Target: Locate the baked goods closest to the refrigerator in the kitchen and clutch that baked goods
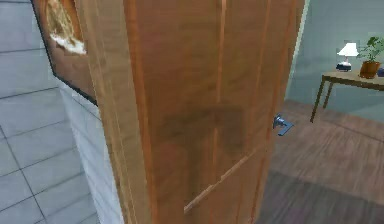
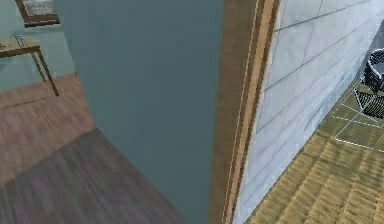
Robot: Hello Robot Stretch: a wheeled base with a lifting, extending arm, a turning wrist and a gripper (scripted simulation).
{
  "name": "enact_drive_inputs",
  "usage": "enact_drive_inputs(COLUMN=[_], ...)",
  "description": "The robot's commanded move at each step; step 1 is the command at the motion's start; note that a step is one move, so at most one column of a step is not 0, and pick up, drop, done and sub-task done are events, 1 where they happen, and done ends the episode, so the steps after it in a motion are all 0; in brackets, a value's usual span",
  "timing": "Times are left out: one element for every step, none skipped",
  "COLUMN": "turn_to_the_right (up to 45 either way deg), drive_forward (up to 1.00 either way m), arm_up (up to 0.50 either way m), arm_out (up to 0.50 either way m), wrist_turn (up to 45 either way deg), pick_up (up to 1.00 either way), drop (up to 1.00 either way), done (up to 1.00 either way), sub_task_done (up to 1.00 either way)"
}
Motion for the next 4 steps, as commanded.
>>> enact_drive_inputs(turn_to_the_right=[0.0,39.0,0.0,12.0], drive_forward=[0.10,0.00,0.30,0.00], arm_up=[0.00,0.00,0.00,0.00], arm_out=[0.00,0.00,0.00,0.00], wrist_turn=[0.0,0.0,0.0,0.0], pick_up=[0.00,0.00,0.00,0.00], drop=[0.00,0.00,0.00,0.00], done=[0.00,0.00,0.00,0.00], sub_task_done=[0.00,0.00,0.00,0.00])
